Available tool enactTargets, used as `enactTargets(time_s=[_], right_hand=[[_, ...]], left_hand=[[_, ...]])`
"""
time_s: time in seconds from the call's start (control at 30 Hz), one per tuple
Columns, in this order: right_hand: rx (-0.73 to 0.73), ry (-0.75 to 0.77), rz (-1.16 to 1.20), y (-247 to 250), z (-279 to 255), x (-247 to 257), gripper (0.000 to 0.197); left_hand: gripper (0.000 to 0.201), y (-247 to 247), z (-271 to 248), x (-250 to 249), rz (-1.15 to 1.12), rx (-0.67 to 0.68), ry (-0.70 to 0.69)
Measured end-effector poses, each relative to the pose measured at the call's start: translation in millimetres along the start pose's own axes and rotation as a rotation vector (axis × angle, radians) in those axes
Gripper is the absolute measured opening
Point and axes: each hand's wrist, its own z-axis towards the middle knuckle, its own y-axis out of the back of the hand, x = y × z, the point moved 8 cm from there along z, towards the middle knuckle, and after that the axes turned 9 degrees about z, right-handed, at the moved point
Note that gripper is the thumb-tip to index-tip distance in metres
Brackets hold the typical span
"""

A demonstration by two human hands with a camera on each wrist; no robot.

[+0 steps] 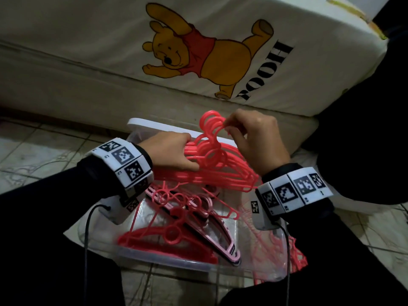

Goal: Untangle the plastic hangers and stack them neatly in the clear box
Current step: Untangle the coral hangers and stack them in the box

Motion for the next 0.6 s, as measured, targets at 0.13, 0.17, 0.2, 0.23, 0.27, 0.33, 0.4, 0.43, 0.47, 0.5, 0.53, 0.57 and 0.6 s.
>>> enactTargets(time_s=[0.13,0.17,0.2,0.23,0.27,0.33,0.4,0.43,0.47,0.5,0.53,0.57,0.6], right_hand=[[-0.084,-0.015,0.037,2,1,0,0.009],[-0.090,-0.037,0.059,3,1,-2,0.014],[-0.071,-0.070,0.076,3,2,-7,0.023],[-0.015,-0.113,0.076,1,3,-15,0.035],[0.081,-0.164,0.062,-5,2,-25,0.049],[0.332,-0.268,0.005,-23,-9,-45,0.072],[0.495,-0.309,-0.086,-43,-21,-57,0.076],[0.519,-0.301,-0.128,-50,-25,-60,0.071],[0.516,-0.289,-0.152,-56,-26,-61,0.066],[0.496,-0.279,-0.161,-60,-25,-61,0.062],[0.471,-0.270,-0.168,-62,-24,-60,0.058],[0.444,-0.253,-0.179,-63,-22,-60,0.055],[0.416,-0.230,-0.191,-64,-20,-59,0.051]], left_hand=[[0.034,0,-2,1,-0.035,-0.014,0.019],[0.031,1,-3,2,-0.010,-0.019,0.023],[0.029,2,-3,3,0.024,-0.024,0.031],[0.026,3,-3,4,0.054,-0.032,0.043],[0.024,5,-3,6,0.068,-0.040,0.052],[0.020,8,-3,9,0.049,-0.054,0.060],[0.016,14,-3,10,0.026,-0.077,0.055],[0.016,16,-3,9,0.022,-0.091,0.046],[0.016,17,-2,8,0.021,-0.097,0.039],[0.017,17,-2,7,0.016,-0.093,0.036],[0.015,16,-2,6,0.002,-0.081,0.037],[0.013,15,-1,5,-0.017,-0.066,0.035],[0.012,14,-1,5,-0.036,-0.053,0.031]])
